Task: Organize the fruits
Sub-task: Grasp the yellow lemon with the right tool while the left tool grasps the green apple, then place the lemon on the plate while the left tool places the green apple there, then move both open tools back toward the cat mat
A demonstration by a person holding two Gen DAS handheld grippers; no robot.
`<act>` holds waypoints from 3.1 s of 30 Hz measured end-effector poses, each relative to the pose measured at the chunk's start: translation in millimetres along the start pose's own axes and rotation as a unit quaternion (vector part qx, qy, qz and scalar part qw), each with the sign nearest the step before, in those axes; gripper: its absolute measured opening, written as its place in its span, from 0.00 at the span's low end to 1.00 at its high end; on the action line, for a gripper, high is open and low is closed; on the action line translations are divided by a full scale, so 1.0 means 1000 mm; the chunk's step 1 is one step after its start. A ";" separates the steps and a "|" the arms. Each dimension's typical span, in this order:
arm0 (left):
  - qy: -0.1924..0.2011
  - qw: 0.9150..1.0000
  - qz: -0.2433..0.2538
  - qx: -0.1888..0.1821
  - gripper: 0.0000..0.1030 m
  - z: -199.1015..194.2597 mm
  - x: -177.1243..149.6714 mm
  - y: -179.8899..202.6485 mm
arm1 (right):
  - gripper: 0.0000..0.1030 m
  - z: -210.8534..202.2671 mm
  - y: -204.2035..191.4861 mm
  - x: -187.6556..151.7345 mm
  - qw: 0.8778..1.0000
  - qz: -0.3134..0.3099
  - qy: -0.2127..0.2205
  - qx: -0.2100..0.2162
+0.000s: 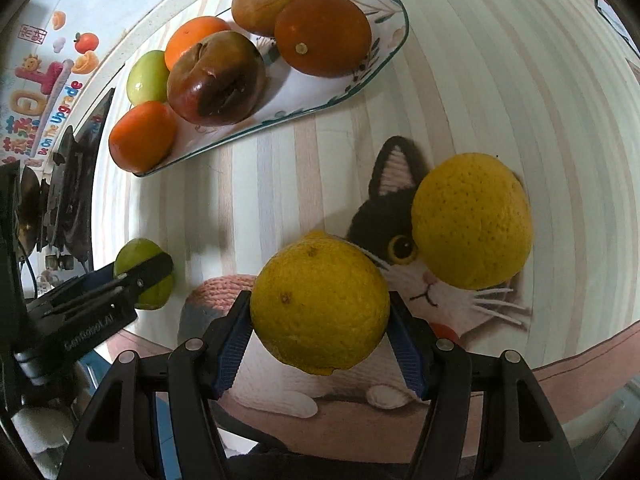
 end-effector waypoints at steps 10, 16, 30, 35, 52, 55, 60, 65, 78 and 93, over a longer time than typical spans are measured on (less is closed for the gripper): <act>0.002 1.000 -0.012 -0.013 0.50 0.001 -0.007 -0.002 | 0.66 -0.004 0.007 -0.005 1.000 -0.001 -0.005 0.002; 0.008 1.000 -0.012 -0.017 0.50 -0.004 -0.015 0.000 | 0.65 -0.007 0.002 -0.005 1.000 -0.013 0.007 -0.006; 0.074 0.994 0.015 -0.076 0.50 -0.104 0.033 0.019 | 0.65 -0.069 -0.016 0.021 0.997 -0.027 0.066 0.043; 0.064 0.995 0.021 -0.076 0.50 -0.106 0.078 0.029 | 0.65 -0.111 -0.007 0.069 0.993 -0.019 0.107 0.036; -0.008 0.998 0.012 -0.065 0.51 -0.058 0.137 0.035 | 0.65 -0.080 0.024 0.183 0.997 -0.026 0.065 -0.023; -0.010 0.998 0.012 -0.063 0.51 -0.059 0.140 0.035 | 0.65 -0.071 0.023 0.183 0.998 -0.025 0.056 -0.023; -0.006 0.998 -0.001 -0.067 0.56 -0.062 0.144 0.032 | 0.74 -0.072 0.024 0.183 0.998 -0.022 0.053 -0.011; 0.010 0.998 -0.011 -0.068 0.70 -0.069 0.143 0.030 | 0.77 -0.078 0.027 0.183 0.998 -0.016 0.054 -0.015; 0.066 0.997 -0.027 -0.036 0.91 -0.103 0.097 0.008 | 0.92 -0.118 0.009 0.113 0.989 -0.045 0.100 -0.098; 0.149 0.989 -0.011 -0.001 0.91 -0.167 -0.010 -0.002 | 0.92 -0.178 -0.040 -0.013 0.975 -0.061 0.177 -0.116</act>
Point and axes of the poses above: each gripper's, at about its wrist camera, not at the fingertips, and z roughly the way its jaws point, y to its right, x to its top, the point moved 5 cm from there along z, roughly the way its jaws point, and after that the axes turned 9 degrees about -y, right-handed, at the moved point
